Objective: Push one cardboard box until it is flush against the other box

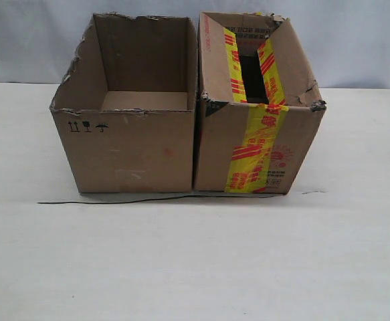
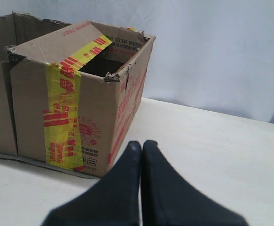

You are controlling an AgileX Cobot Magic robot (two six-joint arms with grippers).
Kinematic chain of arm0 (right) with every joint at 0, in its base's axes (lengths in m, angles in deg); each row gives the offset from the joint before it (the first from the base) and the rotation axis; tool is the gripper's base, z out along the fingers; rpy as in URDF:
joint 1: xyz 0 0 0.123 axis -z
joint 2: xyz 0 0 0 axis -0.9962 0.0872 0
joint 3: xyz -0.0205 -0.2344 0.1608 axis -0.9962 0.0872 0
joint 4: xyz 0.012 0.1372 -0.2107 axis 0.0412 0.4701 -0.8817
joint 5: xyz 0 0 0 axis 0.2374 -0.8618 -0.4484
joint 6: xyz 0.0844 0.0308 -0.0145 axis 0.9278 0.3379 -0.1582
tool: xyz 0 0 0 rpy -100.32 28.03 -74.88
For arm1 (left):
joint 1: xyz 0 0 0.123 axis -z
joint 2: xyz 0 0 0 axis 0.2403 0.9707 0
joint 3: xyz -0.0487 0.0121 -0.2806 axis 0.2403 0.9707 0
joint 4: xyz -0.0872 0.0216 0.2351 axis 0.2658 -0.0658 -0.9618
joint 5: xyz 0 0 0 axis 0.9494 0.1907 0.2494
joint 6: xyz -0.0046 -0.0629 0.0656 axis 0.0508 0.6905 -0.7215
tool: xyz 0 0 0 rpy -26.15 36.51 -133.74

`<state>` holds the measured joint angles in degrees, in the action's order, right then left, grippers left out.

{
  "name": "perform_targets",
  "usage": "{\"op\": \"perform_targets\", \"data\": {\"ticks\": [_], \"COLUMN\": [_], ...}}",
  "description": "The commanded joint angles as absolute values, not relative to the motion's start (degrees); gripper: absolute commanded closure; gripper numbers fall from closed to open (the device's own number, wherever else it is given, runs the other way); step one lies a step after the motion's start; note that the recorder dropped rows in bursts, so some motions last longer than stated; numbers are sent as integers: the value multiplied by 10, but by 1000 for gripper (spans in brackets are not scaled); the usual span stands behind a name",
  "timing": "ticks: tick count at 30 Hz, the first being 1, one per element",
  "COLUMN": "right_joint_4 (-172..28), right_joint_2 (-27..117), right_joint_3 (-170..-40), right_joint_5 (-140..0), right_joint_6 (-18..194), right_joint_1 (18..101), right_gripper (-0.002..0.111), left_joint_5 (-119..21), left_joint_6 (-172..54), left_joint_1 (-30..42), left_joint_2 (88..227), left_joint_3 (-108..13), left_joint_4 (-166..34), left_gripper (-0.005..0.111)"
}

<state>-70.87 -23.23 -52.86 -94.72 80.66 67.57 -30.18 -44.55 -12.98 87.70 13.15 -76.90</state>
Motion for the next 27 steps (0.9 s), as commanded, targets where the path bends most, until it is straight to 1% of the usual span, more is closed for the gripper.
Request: {"op": "perform_targets", "data": {"ticks": [1, 9, 12, 14, 16, 27], "right_joint_4": [-707, -729, -731, -731, -731, -722], "right_joint_2": [-260, -266, -266, -266, -266, -266], "right_joint_3": [-513, -437, -406, -403, -403, -403], "right_joint_5": [-942, -942, -934, -902, -900, -900], "right_joint_6": [799, 803, 803, 803, 805, 805], "right_joint_1": [678, 717, 718, 721, 732, 732], "right_gripper": [108, 108, 108, 108, 108, 108], "left_joint_5": [-309, -309, -309, -309, -309, -309], "left_joint_6": [-443, -443, -443, -443, -443, -443], "left_joint_1": [-125, -125, -125, -125, -125, -125], "left_joint_2": [877, 877, 877, 877, 877, 877], "left_joint_3": [132, 132, 132, 132, 132, 132], "left_joint_4": [-767, -767, -767, -767, -767, -767], "left_gripper": [107, 107, 107, 107, 107, 107]}}
